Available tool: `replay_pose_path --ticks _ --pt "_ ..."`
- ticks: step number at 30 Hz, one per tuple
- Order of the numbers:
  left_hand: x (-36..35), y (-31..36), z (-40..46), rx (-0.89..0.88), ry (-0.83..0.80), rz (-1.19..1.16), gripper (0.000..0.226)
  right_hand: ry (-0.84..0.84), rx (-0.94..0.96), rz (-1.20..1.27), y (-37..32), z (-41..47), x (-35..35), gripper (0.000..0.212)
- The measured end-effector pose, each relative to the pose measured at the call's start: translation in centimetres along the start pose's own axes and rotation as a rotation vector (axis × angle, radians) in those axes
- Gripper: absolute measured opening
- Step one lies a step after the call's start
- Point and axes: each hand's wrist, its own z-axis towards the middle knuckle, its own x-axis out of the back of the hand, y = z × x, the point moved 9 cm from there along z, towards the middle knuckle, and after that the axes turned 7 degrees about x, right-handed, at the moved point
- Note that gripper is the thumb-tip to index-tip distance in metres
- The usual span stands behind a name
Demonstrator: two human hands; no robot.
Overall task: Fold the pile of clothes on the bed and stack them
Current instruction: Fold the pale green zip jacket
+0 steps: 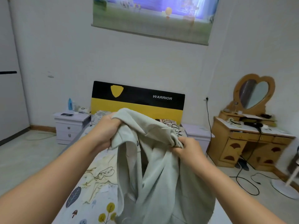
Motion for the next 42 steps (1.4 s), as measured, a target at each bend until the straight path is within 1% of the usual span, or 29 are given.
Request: replay_pose_path --ticks 3,6,7,8,9,10,11,12,13,14,15,17,18,20,21,23,24,25,26,27,28,29,30,32,34,36,38,40,42 --pt "-1.0 2.3 0.1 -0.049 0.033 0.019 0.026 -0.050 -0.066 -0.033 1.7 -0.8 -1.3 0.015" --pt "-1.9 3.4 0.3 -0.096 0.084 0.146 0.027 -0.123 -0.082 -0.035 2.0 -1.3 -2.1 0.024" --pt "-2.4 3.5 0.2 -0.100 0.083 0.168 0.028 -0.154 -0.086 0.038 1.9 -1.5 -2.4 0.020" --pt "-3.1 3.4 0.1 -0.104 0.064 0.186 0.029 -0.186 -0.092 0.162 1.4 -1.7 -2.7 0.014" --pt "-3.8 3.3 0.0 -0.108 0.039 0.201 0.031 -0.225 -0.091 0.292 0.7 -2.0 -3.2 0.025" --pt "-4.6 3.2 -0.1 -0.113 0.007 0.211 0.032 -0.250 -0.063 0.393 -0.4 -2.1 -3.6 0.046" --pt "-5.3 3.0 -0.2 -0.112 -0.022 0.214 0.034 -0.257 -0.033 0.438 -1.4 -2.0 -3.7 0.065" --pt "-5.9 2.8 -0.3 -0.110 -0.049 0.203 0.034 -0.241 -0.006 0.456 -2.5 -1.7 -3.7 0.079" --pt "-6.4 2.7 -0.4 -0.107 -0.070 0.191 0.034 -0.206 0.018 0.462 -3.4 -1.3 -3.6 0.083" --pt "-6.8 2.5 -0.4 -0.104 -0.084 0.181 0.032 -0.156 0.042 0.457 -4.3 -0.9 -3.4 0.077" --pt "-7.0 2.4 -0.5 -0.103 -0.089 0.181 0.031 -0.104 0.065 0.436 -5.0 -0.4 -3.2 0.061" --pt "-6.7 2.2 -0.6 -0.115 -0.073 0.198 0.026 -0.025 0.088 0.367 -5.9 0.1 -2.8 0.019" --pt "-6.2 2.0 -0.6 -0.124 -0.047 0.221 0.021 0.004 0.094 0.333 -5.9 0.2 -2.7 0.010" --pt "-4.8 0.9 -0.7 -0.122 -0.013 0.240 0.010 0.057 0.082 0.314 -5.6 0.2 -2.4 0.015" --pt "-4.3 -0.1 -1.0 -0.098 -0.042 0.220 0.017 0.088 0.073 0.348 -5.4 0.2 -2.1 0.016" --pt "-4.5 -3.3 -1.8 0.003 -0.198 0.176 0.039 0.145 0.060 0.420 -5.1 0.3 -1.5 0.018" --pt "-5.0 -5.2 -2.5 0.066 -0.278 0.191 0.044 0.157 0.063 0.438 -5.1 0.4 -1.2 0.017" --pt "-5.6 -7.2 -3.3 0.126 -0.338 0.232 0.043 0.162 0.074 0.444 -5.2 0.5 -1.0 0.014" --pt "-6.0 -9.1 -3.9 0.171 -0.377 0.274 0.037 0.170 0.090 0.444 -5.3 0.7 -0.7 0.010" --pt "-6.2 -10.4 -4.3 0.188 -0.380 0.317 0.027 0.183 0.102 0.440 -5.5 0.9 -0.4 0.007" --pt "-6.2 -11.4 -4.5 0.187 -0.355 0.355 0.012 0.193 0.106 0.432 -5.4 1.0 0.0 0.006" --pt "-5.9 -11.9 -4.4 0.187 -0.318 0.373 0.005 0.198 0.105 0.419 -5.2 1.1 0.3 0.006" --pt "-5.2 -12.1 -3.9 0.184 -0.263 0.371 0.015 0.195 0.102 0.403 -4.8 1.2 0.6 0.007" --pt "-3.5 -11.5 -2.9 0.168 -0.147 0.355 0.023 0.169 0.082 0.353 -3.4 1.1 1.0 0.010" --pt "-1.3 -9.6 -1.8 0.104 -0.017 0.369 0.030 0.135 0.051 0.292 -1.3 0.8 1.1 0.018" --pt "0.7 -6.8 -1.0 0.013 0.076 0.342 0.034 0.114 0.003 0.233 1.2 0.2 1.1 0.023" --pt "1.9 -4.4 -0.1 -0.036 0.131 0.304 0.033 0.083 -0.060 0.169 3.9 -0.5 0.8 0.018" --pt "2.3 -2.6 0.5 -0.046 0.137 0.274 0.028 0.003 -0.126 0.126 6.3 -1.2 -0.2 0.013" --pt "1.4 -1.0 0.8 -0.088 0.106 0.266 0.025 -0.092 -0.167 0.097 7.6 -2.1 -1.8 0.021"
